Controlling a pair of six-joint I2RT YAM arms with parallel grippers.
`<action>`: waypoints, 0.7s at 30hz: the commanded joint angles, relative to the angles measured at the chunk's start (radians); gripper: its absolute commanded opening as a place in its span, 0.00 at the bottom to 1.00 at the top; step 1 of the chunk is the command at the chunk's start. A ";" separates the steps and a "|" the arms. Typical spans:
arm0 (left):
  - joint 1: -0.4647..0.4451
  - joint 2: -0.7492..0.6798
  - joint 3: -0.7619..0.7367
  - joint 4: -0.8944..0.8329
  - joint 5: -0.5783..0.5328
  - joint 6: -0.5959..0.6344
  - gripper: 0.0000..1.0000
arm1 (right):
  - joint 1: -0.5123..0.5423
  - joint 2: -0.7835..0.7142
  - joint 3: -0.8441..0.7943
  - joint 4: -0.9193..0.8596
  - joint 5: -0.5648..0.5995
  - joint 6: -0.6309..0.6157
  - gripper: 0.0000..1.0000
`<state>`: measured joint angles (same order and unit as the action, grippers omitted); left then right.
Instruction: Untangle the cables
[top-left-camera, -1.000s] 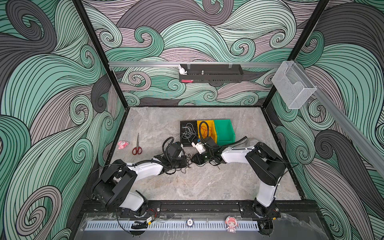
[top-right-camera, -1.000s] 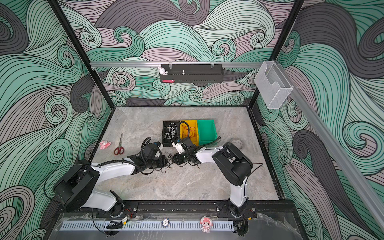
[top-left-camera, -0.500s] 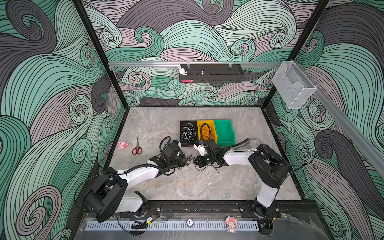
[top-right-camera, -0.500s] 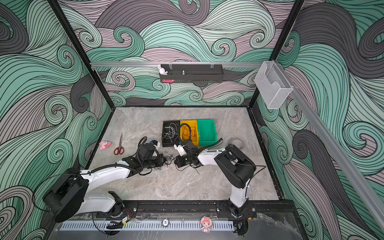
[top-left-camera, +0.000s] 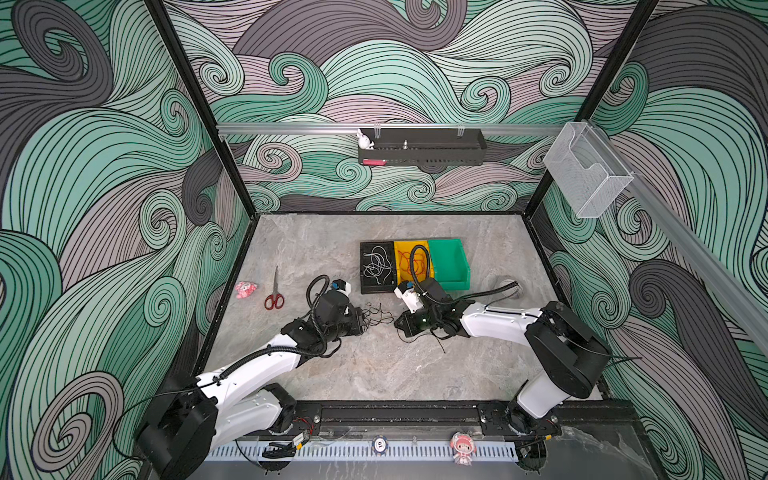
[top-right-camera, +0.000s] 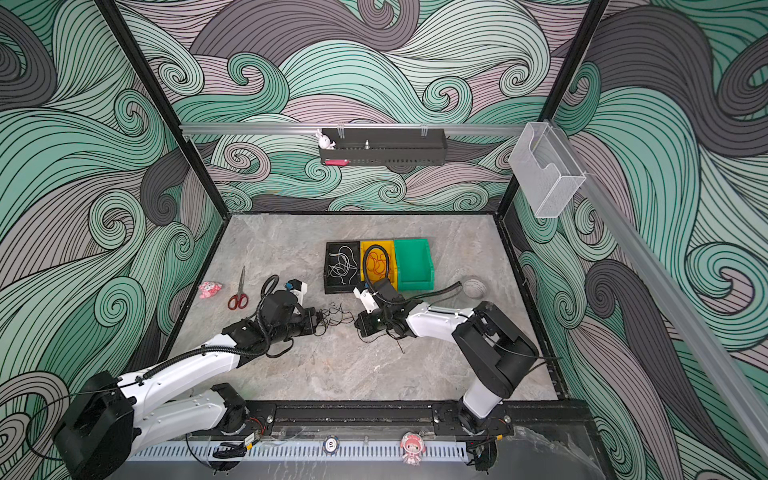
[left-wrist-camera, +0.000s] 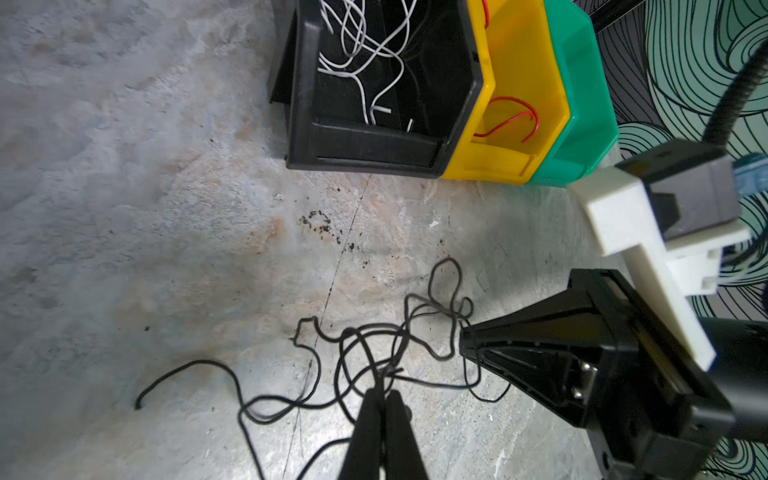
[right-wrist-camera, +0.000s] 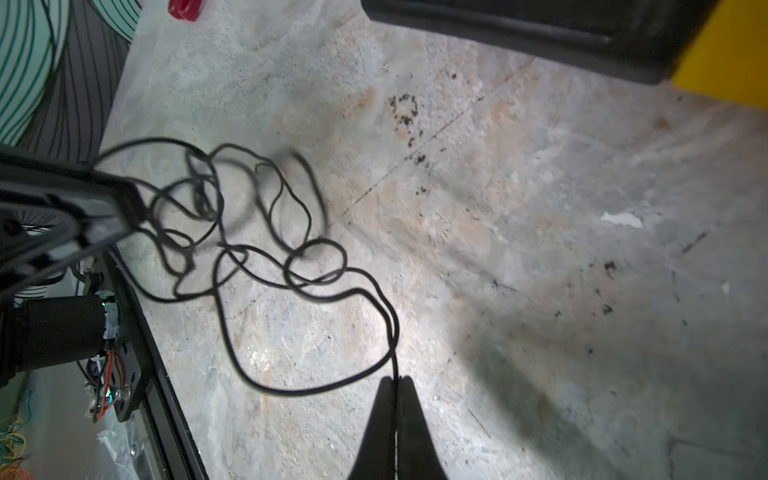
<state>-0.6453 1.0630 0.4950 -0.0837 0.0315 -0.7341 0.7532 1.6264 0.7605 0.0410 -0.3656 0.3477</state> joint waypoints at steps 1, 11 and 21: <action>0.004 -0.046 -0.015 -0.049 -0.042 -0.019 0.00 | 0.003 -0.041 -0.024 -0.065 0.054 -0.019 0.00; 0.004 -0.093 -0.035 -0.067 -0.030 -0.037 0.00 | 0.005 -0.115 -0.041 -0.092 0.034 0.002 0.00; 0.006 -0.175 -0.074 -0.131 -0.112 -0.054 0.00 | -0.009 -0.196 -0.059 -0.234 0.198 0.013 0.00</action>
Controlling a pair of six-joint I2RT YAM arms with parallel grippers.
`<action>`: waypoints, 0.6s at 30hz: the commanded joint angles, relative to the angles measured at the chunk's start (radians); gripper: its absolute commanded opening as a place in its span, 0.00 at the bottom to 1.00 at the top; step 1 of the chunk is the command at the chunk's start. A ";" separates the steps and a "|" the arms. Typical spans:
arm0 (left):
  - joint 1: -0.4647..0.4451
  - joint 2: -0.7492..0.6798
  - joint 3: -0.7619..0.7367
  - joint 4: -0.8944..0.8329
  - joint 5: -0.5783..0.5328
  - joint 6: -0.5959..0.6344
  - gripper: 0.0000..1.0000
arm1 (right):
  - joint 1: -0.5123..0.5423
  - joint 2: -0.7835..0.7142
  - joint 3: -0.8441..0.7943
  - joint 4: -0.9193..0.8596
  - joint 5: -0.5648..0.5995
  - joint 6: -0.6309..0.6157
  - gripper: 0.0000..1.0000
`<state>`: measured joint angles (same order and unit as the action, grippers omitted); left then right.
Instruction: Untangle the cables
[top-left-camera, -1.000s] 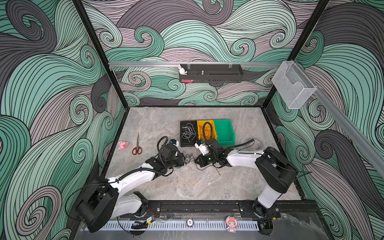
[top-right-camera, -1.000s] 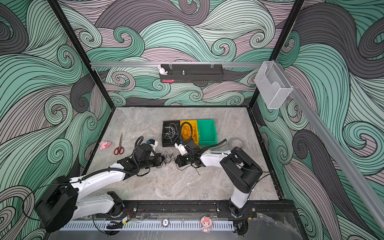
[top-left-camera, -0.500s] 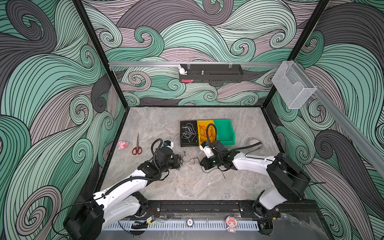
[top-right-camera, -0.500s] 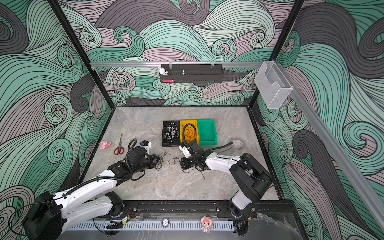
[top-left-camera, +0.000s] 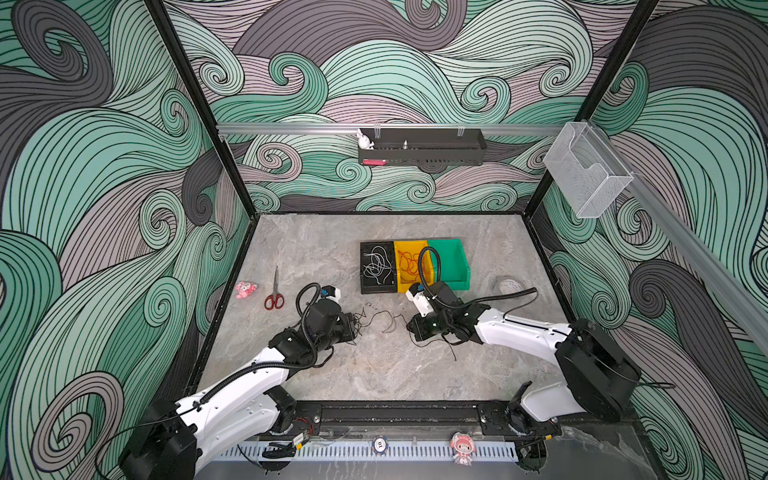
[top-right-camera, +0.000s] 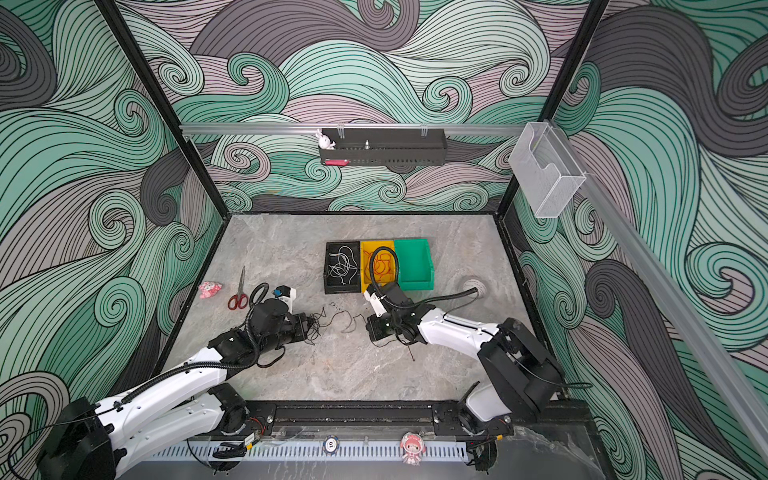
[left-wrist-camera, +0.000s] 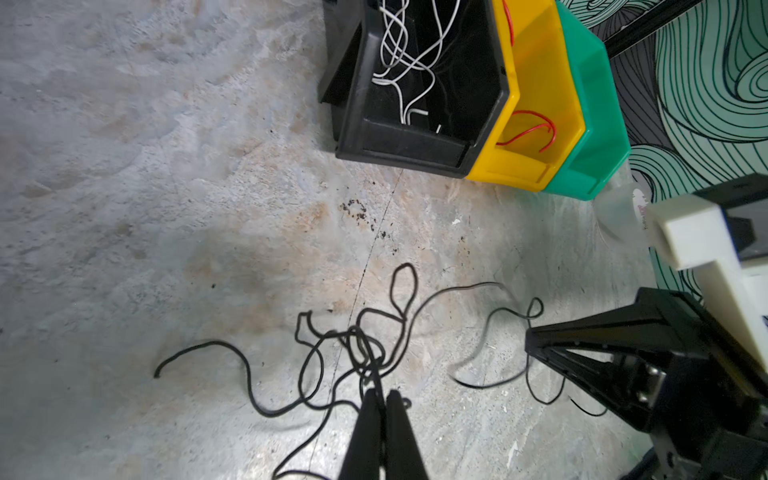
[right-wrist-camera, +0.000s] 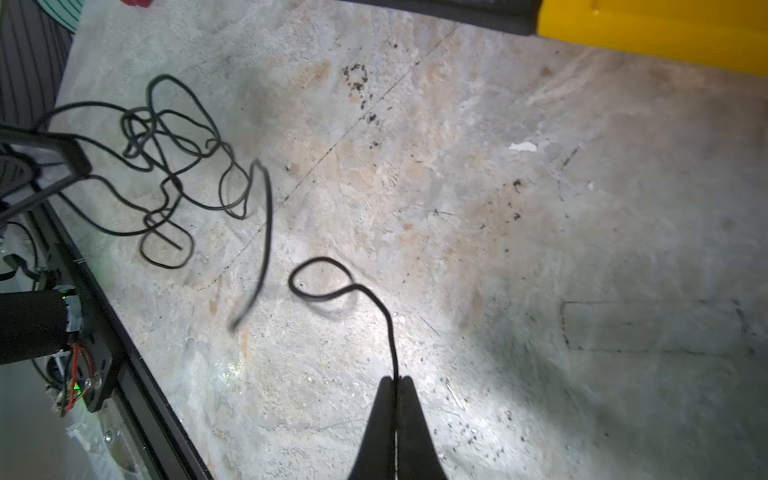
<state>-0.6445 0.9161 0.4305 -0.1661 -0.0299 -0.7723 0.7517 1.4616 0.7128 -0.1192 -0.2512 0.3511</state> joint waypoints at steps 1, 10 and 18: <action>0.007 -0.036 -0.014 -0.049 -0.057 -0.018 0.00 | -0.015 -0.039 -0.014 -0.085 0.096 0.016 0.00; 0.008 -0.097 -0.070 -0.017 -0.097 -0.039 0.00 | -0.060 -0.090 -0.048 -0.115 0.106 0.048 0.00; 0.009 -0.143 -0.079 -0.076 -0.129 -0.050 0.00 | -0.171 -0.124 -0.091 -0.166 0.206 0.130 0.00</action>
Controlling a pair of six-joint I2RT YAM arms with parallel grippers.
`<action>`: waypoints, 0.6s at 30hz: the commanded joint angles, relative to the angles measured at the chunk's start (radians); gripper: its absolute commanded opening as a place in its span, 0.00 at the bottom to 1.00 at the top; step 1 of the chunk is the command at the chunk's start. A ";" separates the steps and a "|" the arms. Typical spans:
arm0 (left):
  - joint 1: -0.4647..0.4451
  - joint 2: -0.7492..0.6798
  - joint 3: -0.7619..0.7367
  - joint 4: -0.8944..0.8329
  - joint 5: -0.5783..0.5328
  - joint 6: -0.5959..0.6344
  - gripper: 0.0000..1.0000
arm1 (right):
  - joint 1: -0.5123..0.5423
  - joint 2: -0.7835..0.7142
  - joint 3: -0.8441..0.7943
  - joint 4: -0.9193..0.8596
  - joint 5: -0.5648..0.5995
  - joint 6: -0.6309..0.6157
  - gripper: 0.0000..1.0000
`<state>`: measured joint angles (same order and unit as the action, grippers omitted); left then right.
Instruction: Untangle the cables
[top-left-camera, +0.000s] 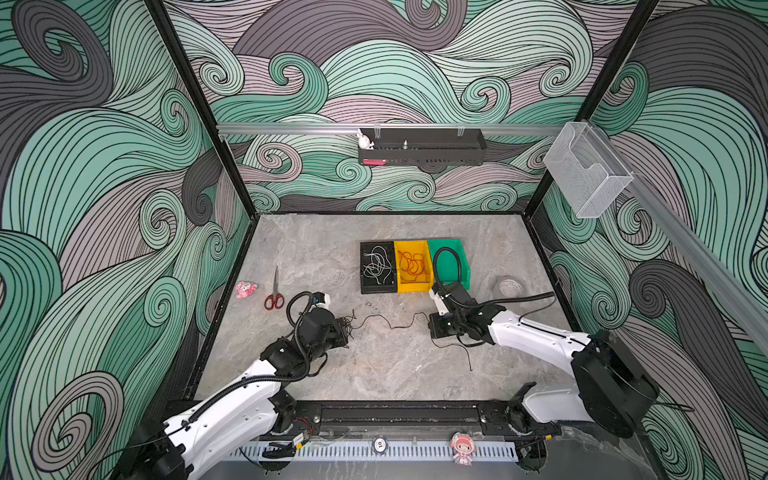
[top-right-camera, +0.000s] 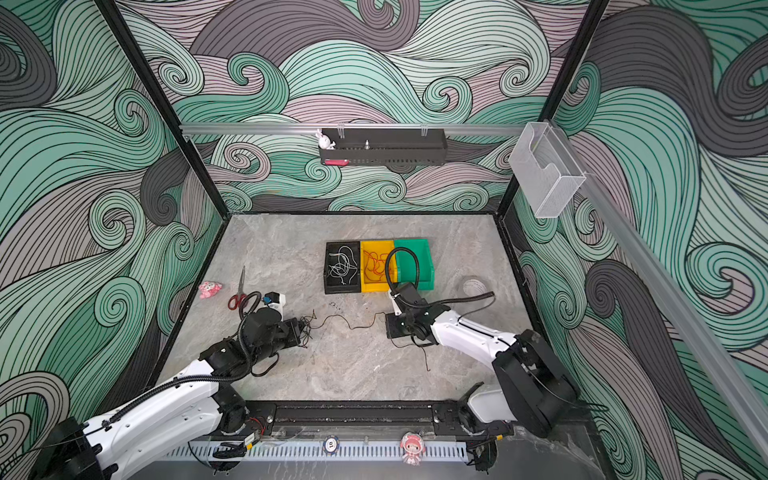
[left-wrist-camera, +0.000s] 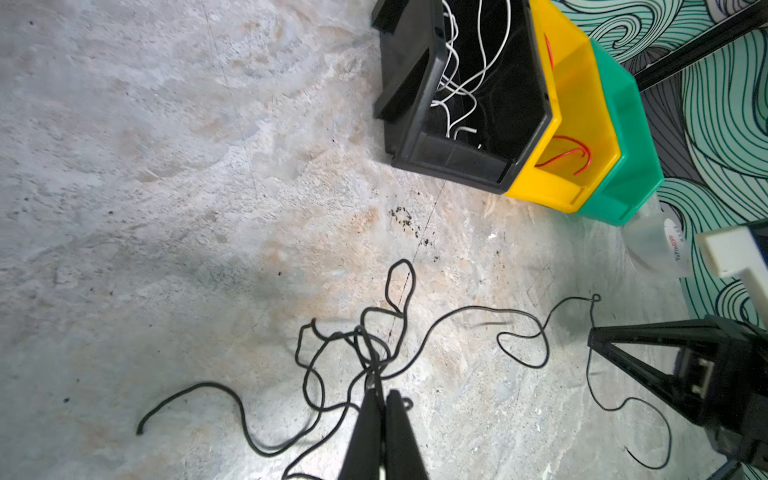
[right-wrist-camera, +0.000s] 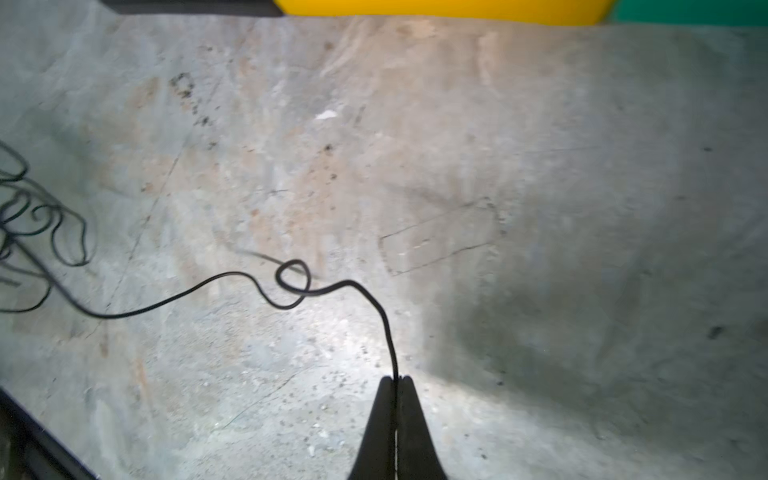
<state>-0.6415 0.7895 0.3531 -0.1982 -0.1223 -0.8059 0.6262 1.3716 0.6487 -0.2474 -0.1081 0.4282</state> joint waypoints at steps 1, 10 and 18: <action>0.006 -0.018 -0.002 -0.046 -0.038 -0.018 0.00 | -0.060 -0.044 -0.036 -0.038 0.075 0.063 0.00; 0.008 0.013 -0.006 0.017 0.004 -0.023 0.00 | -0.105 -0.070 -0.050 -0.034 -0.007 0.036 0.00; 0.006 0.078 0.055 0.029 0.127 0.039 0.00 | 0.016 -0.075 0.006 -0.062 -0.041 -0.044 0.28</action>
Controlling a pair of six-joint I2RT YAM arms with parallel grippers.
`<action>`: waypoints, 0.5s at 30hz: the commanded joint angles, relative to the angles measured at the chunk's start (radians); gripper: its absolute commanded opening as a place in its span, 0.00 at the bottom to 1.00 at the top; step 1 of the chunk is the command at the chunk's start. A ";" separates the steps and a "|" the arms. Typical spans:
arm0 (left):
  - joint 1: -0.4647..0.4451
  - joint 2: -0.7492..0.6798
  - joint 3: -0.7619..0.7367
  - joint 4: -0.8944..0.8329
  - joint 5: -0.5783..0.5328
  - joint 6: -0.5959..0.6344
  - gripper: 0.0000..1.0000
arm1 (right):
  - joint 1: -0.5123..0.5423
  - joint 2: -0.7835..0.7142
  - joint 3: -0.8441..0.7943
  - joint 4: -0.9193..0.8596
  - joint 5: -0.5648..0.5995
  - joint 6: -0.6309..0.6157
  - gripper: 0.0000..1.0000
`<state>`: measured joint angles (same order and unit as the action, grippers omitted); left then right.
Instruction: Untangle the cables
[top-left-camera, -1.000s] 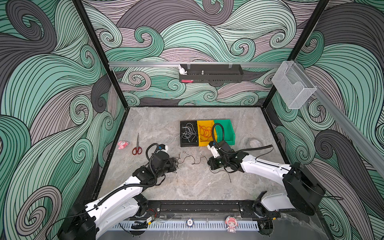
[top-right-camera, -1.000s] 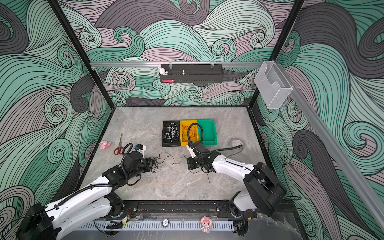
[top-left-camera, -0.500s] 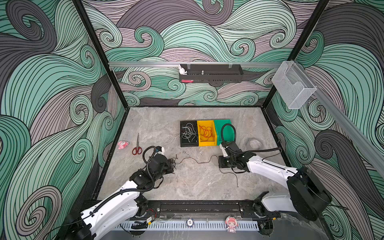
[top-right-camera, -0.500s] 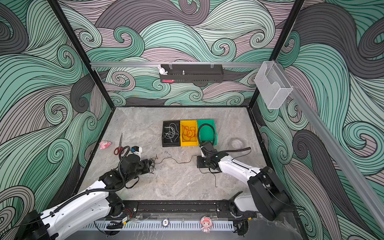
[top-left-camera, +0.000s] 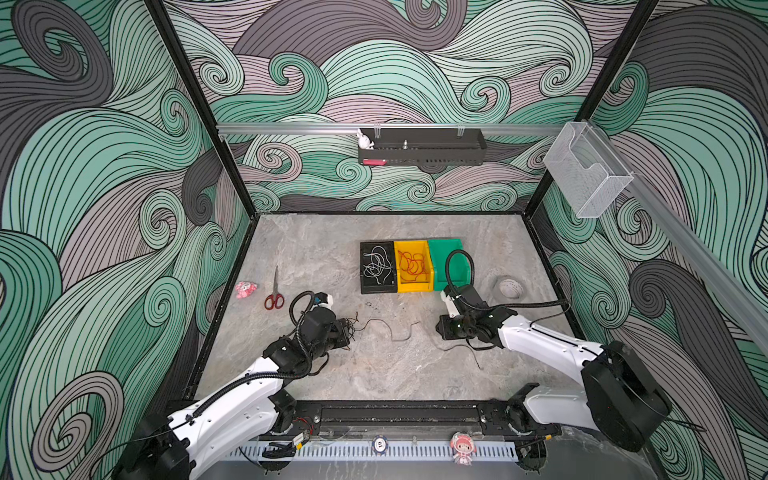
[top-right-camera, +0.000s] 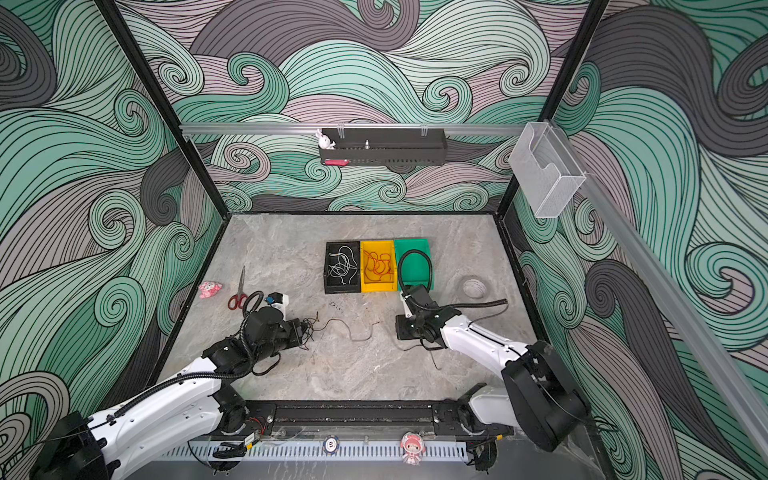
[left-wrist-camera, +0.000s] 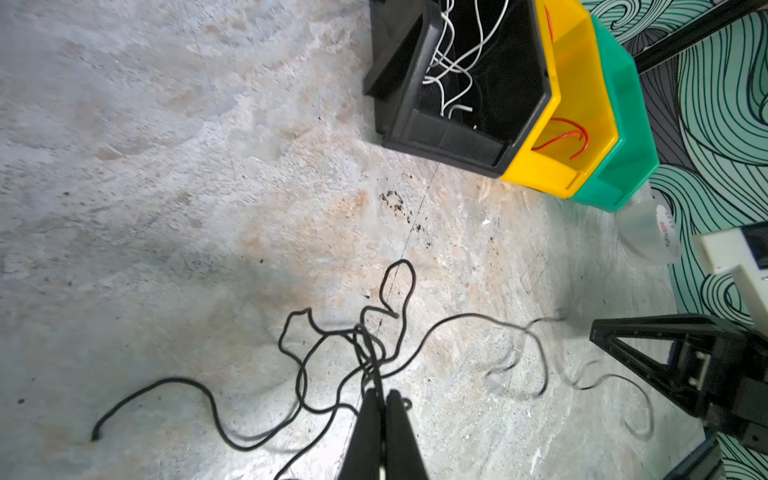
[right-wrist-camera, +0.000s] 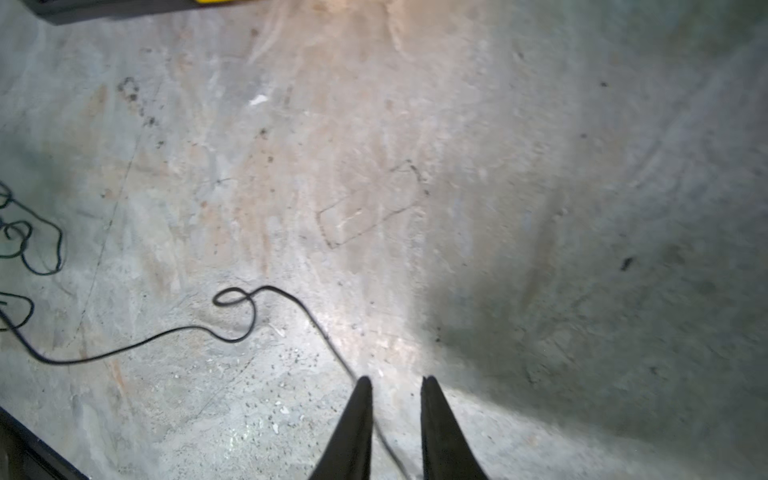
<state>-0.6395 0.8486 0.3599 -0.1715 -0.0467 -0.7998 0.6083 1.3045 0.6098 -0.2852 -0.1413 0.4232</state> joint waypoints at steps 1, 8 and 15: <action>0.004 0.027 0.053 0.003 0.060 0.037 0.00 | 0.051 -0.012 0.060 -0.037 0.003 -0.046 0.31; 0.004 0.035 0.048 0.028 0.080 0.037 0.00 | 0.129 -0.026 0.115 -0.004 -0.019 -0.067 0.43; 0.004 0.018 0.050 0.024 0.082 0.039 0.00 | 0.189 0.105 0.185 0.162 -0.222 0.051 0.51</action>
<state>-0.6395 0.8791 0.3759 -0.1570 0.0250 -0.7712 0.7681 1.3693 0.7639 -0.2207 -0.2600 0.4114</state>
